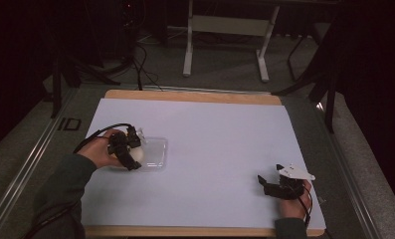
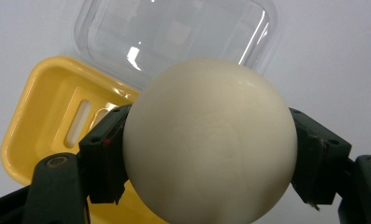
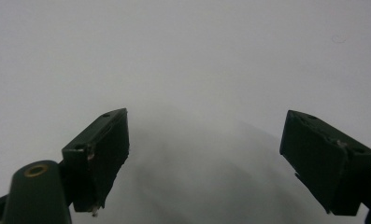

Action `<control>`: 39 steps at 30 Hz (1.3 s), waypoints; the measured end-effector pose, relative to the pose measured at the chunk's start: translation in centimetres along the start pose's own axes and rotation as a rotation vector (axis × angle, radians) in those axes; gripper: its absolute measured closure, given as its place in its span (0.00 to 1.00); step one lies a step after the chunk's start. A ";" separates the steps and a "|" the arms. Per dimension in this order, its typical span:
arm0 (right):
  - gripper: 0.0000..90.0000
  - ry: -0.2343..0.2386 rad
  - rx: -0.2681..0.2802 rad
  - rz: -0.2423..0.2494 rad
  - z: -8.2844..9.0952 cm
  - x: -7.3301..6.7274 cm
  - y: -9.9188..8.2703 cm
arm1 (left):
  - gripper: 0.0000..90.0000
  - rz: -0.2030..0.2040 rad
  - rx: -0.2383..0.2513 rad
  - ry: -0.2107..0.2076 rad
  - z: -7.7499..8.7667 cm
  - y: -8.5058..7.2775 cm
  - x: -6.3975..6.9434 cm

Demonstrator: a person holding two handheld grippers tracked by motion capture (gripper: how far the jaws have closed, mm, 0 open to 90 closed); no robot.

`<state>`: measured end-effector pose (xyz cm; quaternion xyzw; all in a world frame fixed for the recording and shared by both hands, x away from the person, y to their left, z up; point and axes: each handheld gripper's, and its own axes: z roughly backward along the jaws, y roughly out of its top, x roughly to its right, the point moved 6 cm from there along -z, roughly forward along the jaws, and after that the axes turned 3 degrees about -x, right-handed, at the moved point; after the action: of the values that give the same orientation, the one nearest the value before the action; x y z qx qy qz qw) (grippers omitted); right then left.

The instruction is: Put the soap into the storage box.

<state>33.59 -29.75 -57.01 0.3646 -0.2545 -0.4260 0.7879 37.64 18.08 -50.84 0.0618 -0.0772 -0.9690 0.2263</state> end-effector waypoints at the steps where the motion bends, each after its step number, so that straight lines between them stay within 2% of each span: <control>1: 0.17 0.000 0.000 -0.001 0.0 0.0 0.0 | 0.28 0.004 -0.001 -0.002 0.0 0.0 0.0; 4: 0.17 0.000 0.000 0.001 0.0 0.0 0.0 | 0.28 0.007 -0.012 -0.001 0.0 -0.2 -0.2; 16: 0.17 0.001 0.001 0.002 0.0 0.0 0.0 | 0.28 0.044 -0.008 -0.005 0.2 -0.5 -1.2; 33: 0.17 0.001 0.000 0.002 0.0 0.0 0.0 | 0.28 0.101 -0.018 0.034 -0.2 -1.0 -2.4; 39: 0.17 0.000 -0.001 0.002 0.0 0.0 0.0 | 0.28 0.147 -0.040 0.022 -0.7 -1.3 -2.9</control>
<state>33.59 -29.72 -57.02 0.3643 -0.2547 -0.4254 0.7883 39.71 20.46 -51.55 0.0622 -0.0597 -0.9504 0.2988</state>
